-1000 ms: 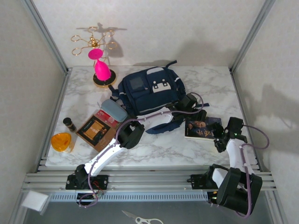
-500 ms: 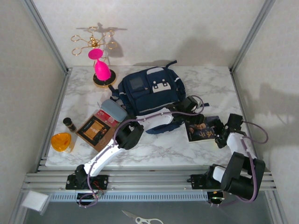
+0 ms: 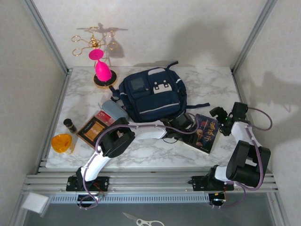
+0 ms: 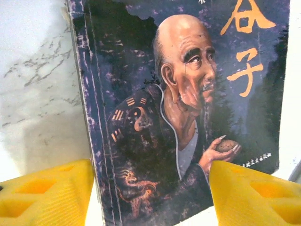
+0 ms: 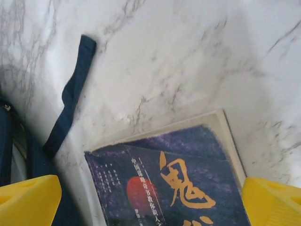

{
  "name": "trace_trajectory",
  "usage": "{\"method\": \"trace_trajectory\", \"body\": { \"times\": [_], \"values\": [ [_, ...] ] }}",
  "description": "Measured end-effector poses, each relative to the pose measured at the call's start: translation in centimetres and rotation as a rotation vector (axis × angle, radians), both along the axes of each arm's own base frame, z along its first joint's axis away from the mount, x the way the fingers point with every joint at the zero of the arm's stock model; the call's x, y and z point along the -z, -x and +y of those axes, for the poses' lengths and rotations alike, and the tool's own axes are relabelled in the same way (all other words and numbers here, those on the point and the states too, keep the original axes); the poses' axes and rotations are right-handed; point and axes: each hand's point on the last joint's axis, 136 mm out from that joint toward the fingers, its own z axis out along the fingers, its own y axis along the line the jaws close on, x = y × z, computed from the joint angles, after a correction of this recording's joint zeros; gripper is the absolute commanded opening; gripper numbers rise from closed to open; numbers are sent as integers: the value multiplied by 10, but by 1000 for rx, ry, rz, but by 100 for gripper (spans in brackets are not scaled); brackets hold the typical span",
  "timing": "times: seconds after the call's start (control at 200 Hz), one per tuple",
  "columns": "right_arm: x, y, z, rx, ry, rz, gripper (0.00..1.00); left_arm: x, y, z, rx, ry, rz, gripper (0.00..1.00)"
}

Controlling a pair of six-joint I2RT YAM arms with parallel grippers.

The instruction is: Pack books, pencil case, and school supplies into a backpack

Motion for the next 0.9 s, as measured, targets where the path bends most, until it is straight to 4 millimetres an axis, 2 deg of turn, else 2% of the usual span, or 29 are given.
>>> {"method": "trace_trajectory", "body": {
  "times": [0.08,0.175,0.31,0.386,0.596,0.751,0.841,0.901],
  "values": [
    [-5,4,-7,16,30,7,99,-8,-8,1,-40,18,-15,65],
    [-11,19,-17,48,71,31,99,-22,-20,1,-88,57,-33,65],
    [-16,37,-21,71,106,49,99,-35,-36,6,-144,85,-66,64],
    [-8,48,-18,75,104,73,99,-37,-43,7,-159,92,-71,64],
    [37,76,0,44,27,190,99,-37,-53,3,-177,112,-71,64],
    [51,72,20,-42,-4,220,99,-26,-52,3,-183,102,-51,62],
    [50,68,24,-63,11,224,99,-22,-49,4,-181,100,-35,61],
    [48,63,34,-99,-1,208,99,-19,-48,5,-182,94,-33,59]
  ]
}}
